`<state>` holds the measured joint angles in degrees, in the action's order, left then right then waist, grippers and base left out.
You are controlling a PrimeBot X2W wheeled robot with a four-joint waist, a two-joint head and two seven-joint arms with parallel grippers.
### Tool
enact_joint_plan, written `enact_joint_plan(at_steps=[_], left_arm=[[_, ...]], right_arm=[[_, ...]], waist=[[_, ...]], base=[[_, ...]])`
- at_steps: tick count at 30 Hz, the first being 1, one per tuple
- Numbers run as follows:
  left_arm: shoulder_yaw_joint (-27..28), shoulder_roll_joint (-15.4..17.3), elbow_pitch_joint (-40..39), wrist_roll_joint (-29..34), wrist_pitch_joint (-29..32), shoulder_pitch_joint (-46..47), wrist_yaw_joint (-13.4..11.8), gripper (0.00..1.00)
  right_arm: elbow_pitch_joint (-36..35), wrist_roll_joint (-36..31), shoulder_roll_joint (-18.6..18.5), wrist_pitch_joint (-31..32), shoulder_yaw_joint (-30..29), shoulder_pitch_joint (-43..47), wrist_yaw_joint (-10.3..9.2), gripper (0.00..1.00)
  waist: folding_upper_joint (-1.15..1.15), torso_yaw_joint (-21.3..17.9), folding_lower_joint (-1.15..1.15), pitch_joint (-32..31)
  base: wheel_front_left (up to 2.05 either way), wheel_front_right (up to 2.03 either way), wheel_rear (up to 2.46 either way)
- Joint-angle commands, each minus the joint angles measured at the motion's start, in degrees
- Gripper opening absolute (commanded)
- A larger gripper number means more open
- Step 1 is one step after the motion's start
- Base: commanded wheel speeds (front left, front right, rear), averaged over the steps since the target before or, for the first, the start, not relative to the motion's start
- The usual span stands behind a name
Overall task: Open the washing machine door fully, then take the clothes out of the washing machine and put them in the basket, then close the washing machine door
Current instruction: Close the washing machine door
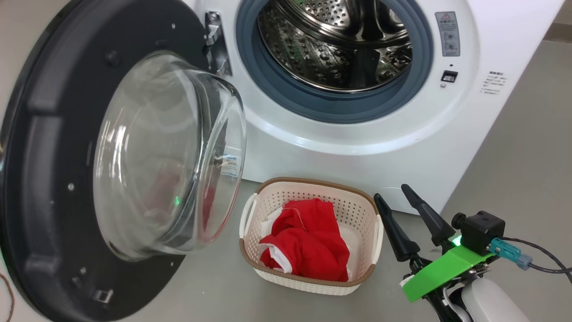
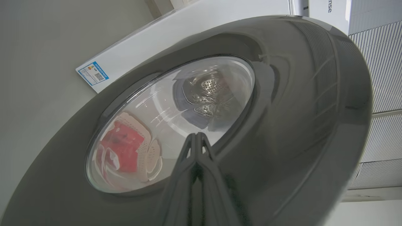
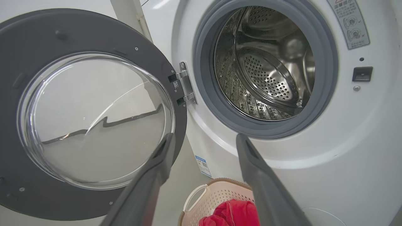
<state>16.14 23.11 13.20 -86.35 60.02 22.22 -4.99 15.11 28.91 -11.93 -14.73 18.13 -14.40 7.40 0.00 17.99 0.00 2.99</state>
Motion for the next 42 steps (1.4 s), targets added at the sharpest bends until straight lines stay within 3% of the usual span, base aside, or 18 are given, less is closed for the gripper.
enact_joint_plan(at_steps=[1, 12, 42], left_arm=[[0.83, 2.1, -3.32, -0.62, 1.34, 0.22, -0.42, 0.0], [-2.72, 0.24, -14.11, -1.23, 4.9, -1.7, -4.09, 0.0], [-7.85, -5.85, -21.34, 2.41, 0.44, 0.77, -4.13, 0.0]], right_arm=[[-1.53, 0.43, 0.37, -0.27, 1.01, -0.83, 0.09, 1.0], [-1.82, 0.36, 1.09, -0.27, 0.5, -1.15, 0.09, 1.0], [-2.31, 0.27, 1.49, -0.27, -0.41, -1.32, 0.09, 1.0]], waist=[[0.0, -0.64, 0.0, 0.1], [0.0, -4.07, 0.0, 0.79], [0.0, -12.53, 0.0, 1.19]], base=[[0.0, 0.0, 0.0], [0.0, 0.0, 0.0], [0.0, 0.0, 0.0]])
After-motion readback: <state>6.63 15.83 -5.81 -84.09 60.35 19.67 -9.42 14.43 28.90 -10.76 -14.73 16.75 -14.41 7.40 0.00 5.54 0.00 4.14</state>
